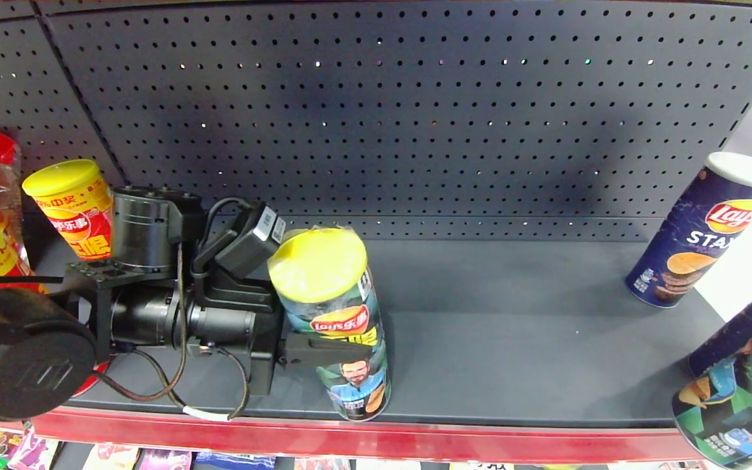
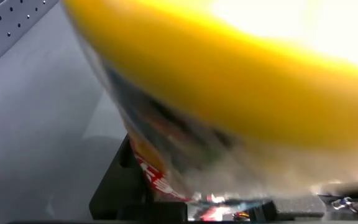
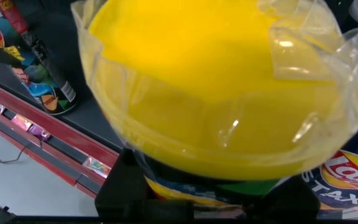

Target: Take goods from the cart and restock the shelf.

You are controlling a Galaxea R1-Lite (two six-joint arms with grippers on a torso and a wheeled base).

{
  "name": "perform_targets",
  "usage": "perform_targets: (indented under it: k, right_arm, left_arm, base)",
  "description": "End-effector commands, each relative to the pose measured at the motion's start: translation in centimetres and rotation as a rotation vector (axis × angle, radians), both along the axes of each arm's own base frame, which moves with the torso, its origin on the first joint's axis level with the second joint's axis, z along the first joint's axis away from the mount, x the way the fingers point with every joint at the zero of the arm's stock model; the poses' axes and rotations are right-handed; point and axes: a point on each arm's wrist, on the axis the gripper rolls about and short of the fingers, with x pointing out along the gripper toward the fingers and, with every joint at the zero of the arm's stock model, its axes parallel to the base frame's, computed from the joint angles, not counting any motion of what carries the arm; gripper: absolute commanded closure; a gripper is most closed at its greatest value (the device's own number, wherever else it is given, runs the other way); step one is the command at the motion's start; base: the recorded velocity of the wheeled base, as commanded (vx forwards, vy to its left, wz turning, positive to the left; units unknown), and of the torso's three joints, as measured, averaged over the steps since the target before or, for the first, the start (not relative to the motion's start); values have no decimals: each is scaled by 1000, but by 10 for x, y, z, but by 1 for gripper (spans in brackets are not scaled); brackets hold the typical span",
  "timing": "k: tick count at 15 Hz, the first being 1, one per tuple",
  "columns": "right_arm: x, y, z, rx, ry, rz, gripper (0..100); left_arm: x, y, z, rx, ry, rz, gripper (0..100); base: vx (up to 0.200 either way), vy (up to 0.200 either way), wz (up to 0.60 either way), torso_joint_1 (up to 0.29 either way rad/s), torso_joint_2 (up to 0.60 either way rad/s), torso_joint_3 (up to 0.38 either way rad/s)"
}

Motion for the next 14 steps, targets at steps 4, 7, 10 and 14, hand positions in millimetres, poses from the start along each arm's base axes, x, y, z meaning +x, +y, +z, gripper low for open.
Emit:
perform_targets:
  k: [4,7,10,14]
  right_arm:
    - [0,0,2,0,-5,1,100]
    - [2,0,1,-1,2,1,100]
    - [3,1,1,-2,8,1,100]
    - [3,1,1,-2,6,0,100]
  left_arm:
    - [16,-17,-7,-8,-15,-26,100]
    - [20,-23,-5,-13,-25,-34,100]
    - [19,-22,-5,-12,-23,-34,0]
    - [10,-17,-3,-14,-23,-36,0]
  base:
    - [0,0,0,0,0,0]
    - [0,0,0,0,0,0]
    - [0,0,0,0,0,0]
    - [0,0,0,0,0,0]
